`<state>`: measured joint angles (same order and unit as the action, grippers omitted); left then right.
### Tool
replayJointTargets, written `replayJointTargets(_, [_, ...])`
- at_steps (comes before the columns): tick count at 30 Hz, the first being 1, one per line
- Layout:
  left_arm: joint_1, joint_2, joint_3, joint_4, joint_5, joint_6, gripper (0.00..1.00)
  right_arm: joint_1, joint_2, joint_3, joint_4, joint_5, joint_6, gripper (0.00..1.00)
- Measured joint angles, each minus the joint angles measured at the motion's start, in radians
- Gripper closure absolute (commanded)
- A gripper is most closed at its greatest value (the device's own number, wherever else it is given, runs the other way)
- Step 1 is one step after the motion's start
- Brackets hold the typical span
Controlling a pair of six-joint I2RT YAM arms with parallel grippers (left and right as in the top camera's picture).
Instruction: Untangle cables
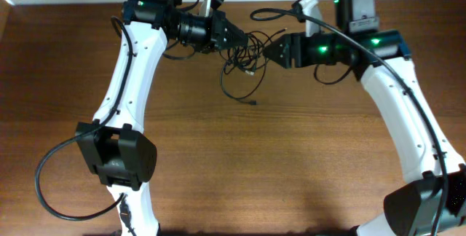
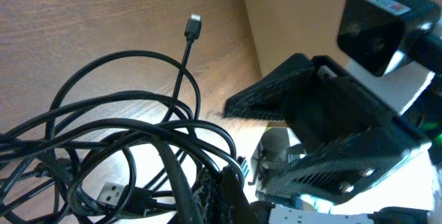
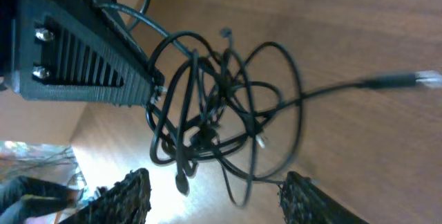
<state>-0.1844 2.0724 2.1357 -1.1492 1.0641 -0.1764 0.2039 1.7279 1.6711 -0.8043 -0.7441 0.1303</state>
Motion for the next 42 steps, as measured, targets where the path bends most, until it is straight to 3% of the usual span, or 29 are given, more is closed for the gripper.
replayJointTargets(3, [0.000,0.000,0.000,-0.010,0.022,0.000,1.00,0.058,0.009,0.000,0.072,0.084,0.118,0.64])
replayJointTargets(5, [0.004,0.000,0.000,-0.011,0.021,0.000,1.00,0.140,0.011,0.000,0.088,0.192,0.175,0.78])
replayJointTargets(6, [0.007,0.000,0.000,-0.010,0.014,0.000,1.00,0.161,0.014,0.001,0.092,0.225,0.193,0.94])
replayJointTargets(7, [0.009,0.000,0.000,-0.011,0.011,0.000,1.00,0.185,0.021,0.001,0.092,0.259,0.210,0.96])
replayJointTargets(12, [-0.010,0.000,0.000,-0.020,-0.102,0.000,1.00,0.195,0.027,0.010,0.018,0.348,0.273,0.96])
replayJointTargets(15, [-0.049,0.000,0.000,-0.107,-0.360,-0.002,0.96,0.205,0.043,0.023,-0.116,0.449,0.295,0.96])
replayJointTargets(17, [0.003,0.000,0.000,-0.135,-0.625,0.001,0.86,0.168,0.048,0.019,-0.199,0.586,0.312,0.96])
replayJointTargets(18, [0.013,0.000,0.000,-0.146,-0.701,0.003,0.73,0.167,0.048,0.019,-0.226,0.630,0.318,0.96])
replayJointTargets(19, [0.011,0.000,0.000,-0.155,-0.753,0.005,0.69,0.167,0.048,0.019,-0.245,0.662,0.330,0.96])
replayJointTargets(25, [0.010,0.000,0.000,-0.175,-0.905,0.054,0.77,0.122,0.048,0.019,-0.340,0.731,0.338,0.96])
replayJointTargets(27, [0.010,0.000,0.000,-0.175,-0.965,0.057,0.65,0.024,0.048,0.019,-0.394,0.740,0.330,0.96])
replayJointTargets(30, [0.001,0.000,-0.037,-0.124,-0.927,0.064,0.53,0.018,0.048,0.019,-0.469,0.740,0.296,0.96])
replayJointTargets(34, [-0.088,-0.004,-0.305,0.217,-0.738,0.059,0.49,0.018,0.048,0.018,-0.491,0.739,0.277,0.96])
replayJointTargets(37, [-0.167,-0.002,-0.476,0.449,-0.681,-0.105,0.46,0.018,0.049,0.018,-0.490,0.739,0.276,0.96])
replayJointTargets(42, [-0.279,-0.002,-0.530,0.477,-0.680,-0.256,0.47,0.018,0.049,0.018,-0.489,0.740,0.276,0.96])
